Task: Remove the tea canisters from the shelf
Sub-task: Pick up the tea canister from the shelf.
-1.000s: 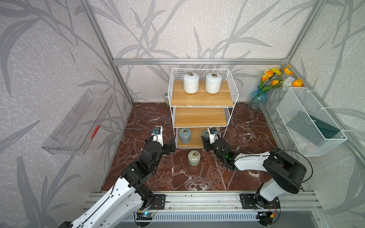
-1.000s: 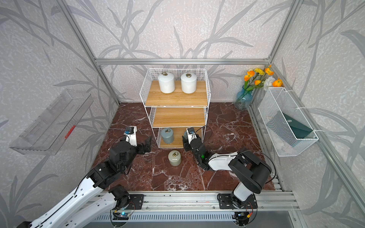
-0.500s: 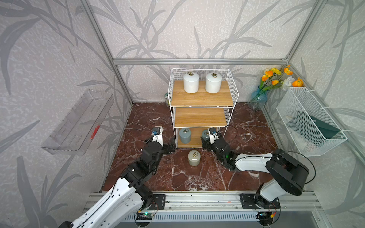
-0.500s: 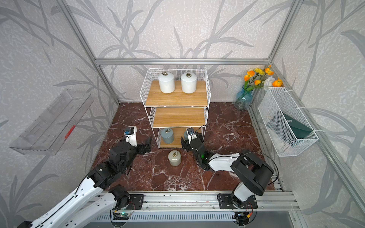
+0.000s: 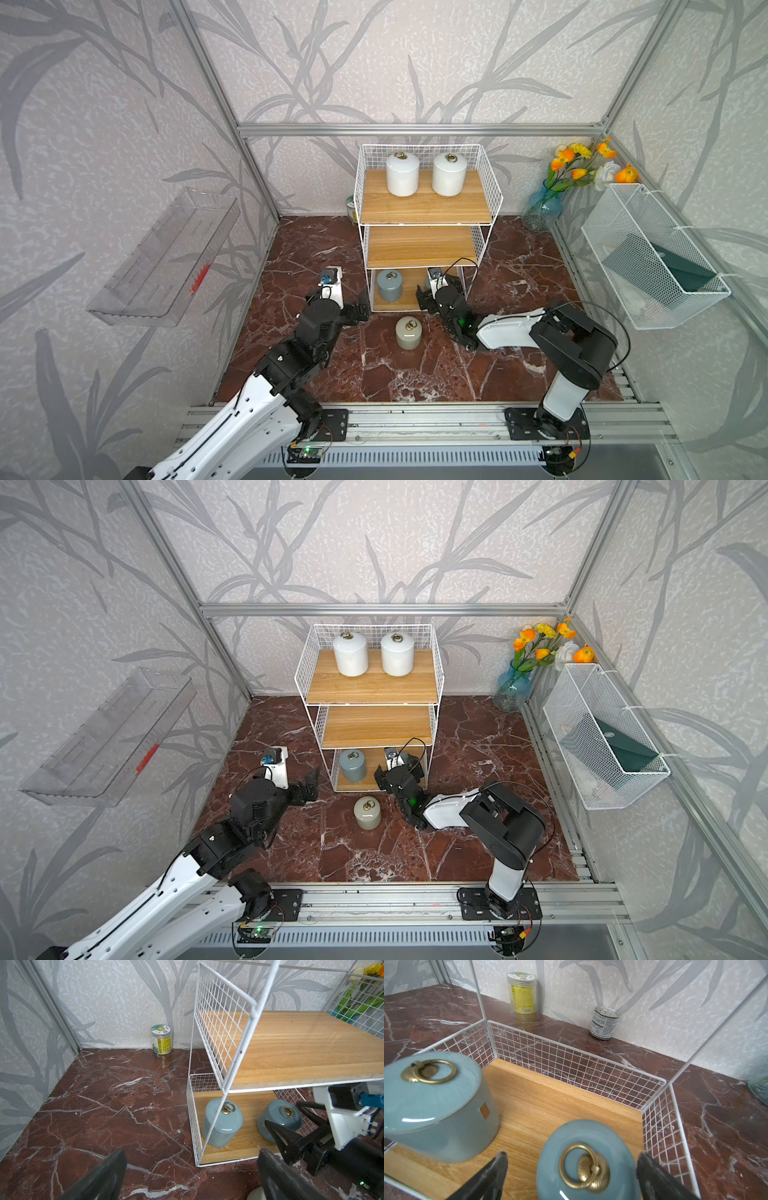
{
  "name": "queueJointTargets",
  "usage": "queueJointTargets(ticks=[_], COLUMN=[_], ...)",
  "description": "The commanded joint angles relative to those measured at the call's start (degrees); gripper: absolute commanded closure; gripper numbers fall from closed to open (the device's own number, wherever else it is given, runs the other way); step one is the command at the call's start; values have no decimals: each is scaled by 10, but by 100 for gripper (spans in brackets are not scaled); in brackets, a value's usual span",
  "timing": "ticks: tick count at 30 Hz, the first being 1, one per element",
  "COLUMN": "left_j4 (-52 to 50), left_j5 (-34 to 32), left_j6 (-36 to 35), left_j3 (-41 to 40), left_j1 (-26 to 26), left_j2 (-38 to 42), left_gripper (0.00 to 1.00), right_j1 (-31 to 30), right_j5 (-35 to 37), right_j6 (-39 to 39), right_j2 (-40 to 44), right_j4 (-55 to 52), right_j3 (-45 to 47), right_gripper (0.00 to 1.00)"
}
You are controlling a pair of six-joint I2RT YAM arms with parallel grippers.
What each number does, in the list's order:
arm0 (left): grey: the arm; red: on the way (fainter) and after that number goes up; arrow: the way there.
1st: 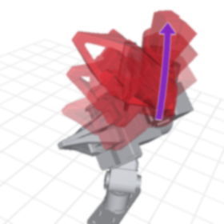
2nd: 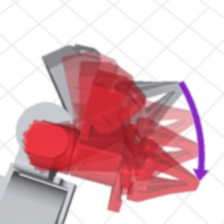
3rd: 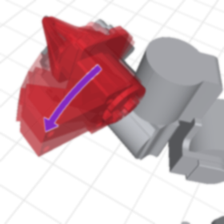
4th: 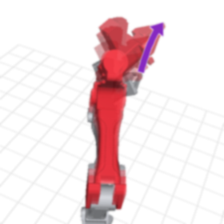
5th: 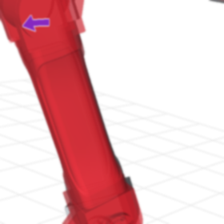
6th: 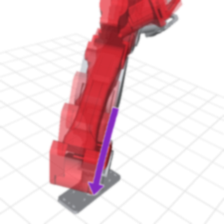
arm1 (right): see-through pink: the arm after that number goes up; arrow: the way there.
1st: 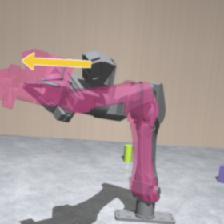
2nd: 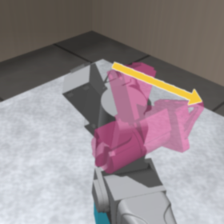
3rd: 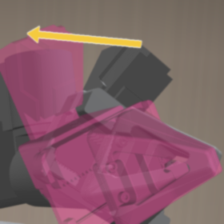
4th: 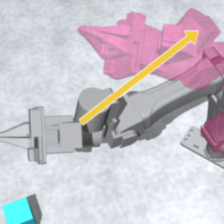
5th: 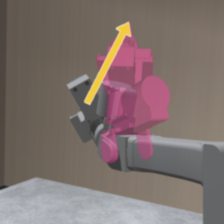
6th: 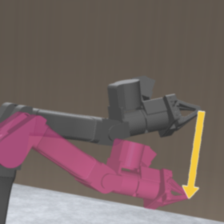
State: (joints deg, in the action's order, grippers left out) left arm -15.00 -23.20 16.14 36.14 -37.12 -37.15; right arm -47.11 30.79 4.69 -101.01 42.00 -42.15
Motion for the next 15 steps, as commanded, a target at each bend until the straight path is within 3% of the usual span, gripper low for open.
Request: queueJointTargets(ticks=[1, 6, 15], left_j4=[-7, -11, -13], left_j5=[-15, -18, -21], left_j6=[0, 0, 5], left_j3=[-4, -5, -12], left_j1=[-1, -1, -1], left_j2=[6, 9, 14], left_gripper=[1, 1, 1], right_j1=[4, 6, 5], right_j5=[24, 16, 33], right_j6=[1, 1, 32], right_j2=[-11, -32, -13], right_j4=[39, 35, 11], right_j3=[-29, -49, -21], right_gripper=[4, 13, 11])
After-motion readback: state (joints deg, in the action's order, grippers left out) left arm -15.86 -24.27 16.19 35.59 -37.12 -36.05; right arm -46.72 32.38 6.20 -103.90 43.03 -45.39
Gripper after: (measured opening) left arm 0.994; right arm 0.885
